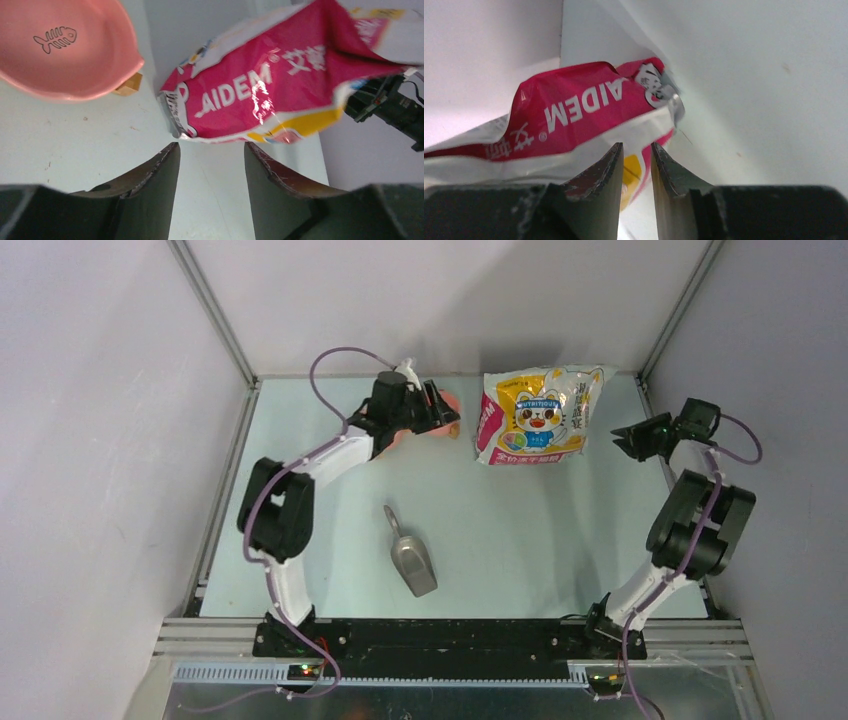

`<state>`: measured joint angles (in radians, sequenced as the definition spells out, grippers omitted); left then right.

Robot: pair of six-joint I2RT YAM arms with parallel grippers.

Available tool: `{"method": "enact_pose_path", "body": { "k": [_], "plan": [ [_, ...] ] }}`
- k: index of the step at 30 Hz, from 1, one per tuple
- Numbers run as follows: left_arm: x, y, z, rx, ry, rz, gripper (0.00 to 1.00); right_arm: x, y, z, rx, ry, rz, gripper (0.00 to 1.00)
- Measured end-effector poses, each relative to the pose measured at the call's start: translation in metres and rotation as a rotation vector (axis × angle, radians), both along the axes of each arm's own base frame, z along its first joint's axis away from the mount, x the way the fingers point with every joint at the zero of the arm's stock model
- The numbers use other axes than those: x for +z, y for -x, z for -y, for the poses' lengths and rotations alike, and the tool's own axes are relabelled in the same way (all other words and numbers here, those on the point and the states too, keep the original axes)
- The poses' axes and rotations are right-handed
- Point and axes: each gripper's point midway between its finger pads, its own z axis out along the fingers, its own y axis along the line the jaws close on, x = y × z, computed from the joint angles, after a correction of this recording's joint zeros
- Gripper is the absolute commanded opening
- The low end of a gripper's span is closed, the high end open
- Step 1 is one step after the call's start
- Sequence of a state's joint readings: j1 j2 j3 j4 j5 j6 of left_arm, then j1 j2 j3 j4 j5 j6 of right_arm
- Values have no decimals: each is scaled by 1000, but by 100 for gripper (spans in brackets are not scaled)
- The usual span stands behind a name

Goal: Serve the pet food
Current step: Move the pet food bag to the center of the board.

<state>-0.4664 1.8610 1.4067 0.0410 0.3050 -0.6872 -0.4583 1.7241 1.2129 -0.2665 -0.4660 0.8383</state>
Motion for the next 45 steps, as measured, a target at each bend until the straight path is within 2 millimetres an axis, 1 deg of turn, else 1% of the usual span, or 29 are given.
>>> {"method": "enact_pose_path", "body": {
  "k": [3,6,8,11,13,16,19,23,27,31,33,36,39,42,45],
  "plan": [
    [-23,-15,10,31,-19,-31,52,-11,-27,-12,48,-3,29,31],
    [-47,-25,18,56,-43,-60,53,-16,-52,-28,81,-2,79,31],
    [-59,-29,26,64,-51,-68,54,-17,-66,-38,92,-8,116,30],
    [-68,-38,40,87,-51,-68,56,-24,-88,-49,79,-9,161,30],
    [-71,-46,51,105,-46,-64,56,-29,-100,-48,43,1,185,31],
    [-72,-55,63,126,-38,-57,55,-36,-111,-46,14,15,207,32],
    [-74,-58,66,142,-42,-54,54,-40,-118,-49,19,24,225,32],
    [-76,-60,69,137,-43,-51,50,-40,-117,-52,58,40,238,32],
    [-74,-59,76,94,-44,-32,38,-40,-116,-54,95,58,247,32],
    [-73,-54,82,33,-49,-7,29,-37,-110,-58,126,72,253,32],
    [-73,-50,83,2,-49,8,26,-35,-101,-60,128,72,257,32],
    [-77,-34,79,-34,-54,5,24,-27,-84,-67,138,67,261,32],
    [-78,-17,72,-56,-55,-6,22,-18,-64,-84,161,61,254,32],
    [-79,-2,63,-64,-64,-18,22,-13,-50,-102,175,63,239,31],
    [-80,14,51,-68,-81,-24,21,-7,-32,-123,167,51,216,31]
  ]
}}
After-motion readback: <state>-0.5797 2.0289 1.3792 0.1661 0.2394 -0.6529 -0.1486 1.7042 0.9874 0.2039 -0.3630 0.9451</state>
